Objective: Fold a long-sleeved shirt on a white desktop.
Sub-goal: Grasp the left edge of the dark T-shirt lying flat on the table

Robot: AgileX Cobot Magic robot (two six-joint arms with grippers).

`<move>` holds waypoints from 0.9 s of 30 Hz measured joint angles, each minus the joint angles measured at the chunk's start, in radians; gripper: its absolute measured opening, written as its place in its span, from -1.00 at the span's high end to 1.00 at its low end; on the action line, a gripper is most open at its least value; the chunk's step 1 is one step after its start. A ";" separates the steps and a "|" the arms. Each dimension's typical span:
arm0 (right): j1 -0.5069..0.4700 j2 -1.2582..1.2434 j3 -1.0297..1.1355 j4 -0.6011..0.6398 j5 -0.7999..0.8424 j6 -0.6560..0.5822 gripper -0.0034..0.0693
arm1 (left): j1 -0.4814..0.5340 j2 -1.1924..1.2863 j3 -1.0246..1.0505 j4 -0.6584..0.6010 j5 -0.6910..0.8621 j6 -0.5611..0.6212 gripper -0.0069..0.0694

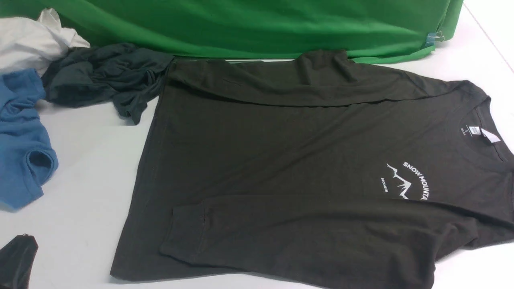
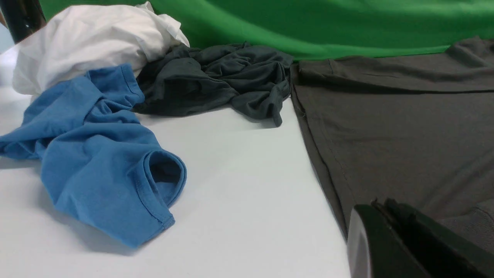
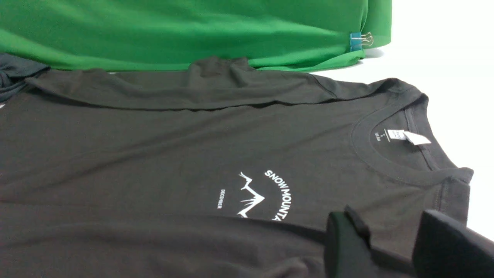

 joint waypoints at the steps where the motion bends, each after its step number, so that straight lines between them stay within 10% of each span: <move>1: 0.000 0.000 0.000 0.000 0.000 0.000 0.23 | 0.000 0.000 0.000 0.000 0.000 0.000 0.77; 27: 0.000 0.000 0.000 0.000 0.000 0.001 0.23 | 0.000 0.000 0.000 -0.034 -0.109 -0.007 0.77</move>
